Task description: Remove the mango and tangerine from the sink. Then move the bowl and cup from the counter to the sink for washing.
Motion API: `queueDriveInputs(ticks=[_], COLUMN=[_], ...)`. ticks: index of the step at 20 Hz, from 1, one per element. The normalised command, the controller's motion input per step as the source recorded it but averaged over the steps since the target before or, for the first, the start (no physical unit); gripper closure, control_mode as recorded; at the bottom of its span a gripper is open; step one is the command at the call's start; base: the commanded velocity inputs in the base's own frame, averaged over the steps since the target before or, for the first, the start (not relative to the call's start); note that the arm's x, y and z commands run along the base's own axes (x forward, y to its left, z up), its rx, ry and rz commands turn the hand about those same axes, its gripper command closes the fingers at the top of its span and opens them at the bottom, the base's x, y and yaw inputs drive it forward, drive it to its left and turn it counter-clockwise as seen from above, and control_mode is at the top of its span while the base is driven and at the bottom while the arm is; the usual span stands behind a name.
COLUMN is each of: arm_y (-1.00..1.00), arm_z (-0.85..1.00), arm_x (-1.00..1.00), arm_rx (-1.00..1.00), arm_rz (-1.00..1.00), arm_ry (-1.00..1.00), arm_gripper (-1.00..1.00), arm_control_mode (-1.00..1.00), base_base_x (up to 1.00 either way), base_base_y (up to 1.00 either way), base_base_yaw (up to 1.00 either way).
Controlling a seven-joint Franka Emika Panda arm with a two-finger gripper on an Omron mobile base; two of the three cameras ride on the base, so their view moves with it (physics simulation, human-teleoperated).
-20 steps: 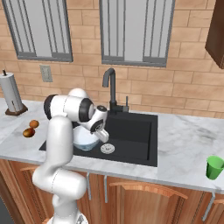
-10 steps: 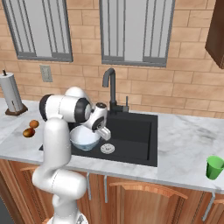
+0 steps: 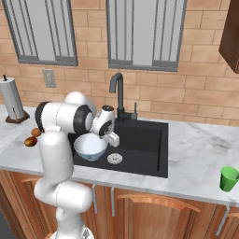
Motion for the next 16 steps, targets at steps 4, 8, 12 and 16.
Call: queueDriveInputs(ticks=[4,8,12,16], arm_y=[-0.23,-0.23,-0.18,-0.20], arm_z=[0.27,0.30,0.32,0.31], arm_x=[-0.16,-0.15,-0.17,-0.19], arm_rx=[-0.01,-0.02,-0.02,-0.02], arm_rz=[0.00,0.00,0.00,0.00], arm_ry=[0.00,0.00,0.00,0.00], arm_gripper=[-1.00,-1.00,-1.00,-1.00], arm_control_mode=[-1.00,-1.00,-1.00,-1.00], base_base_x=[0.00,0.00,0.00,0.00], base_base_y=[0.00,0.00,0.00,0.00], base_base_yaw=[0.00,0.00,0.00,0.00])
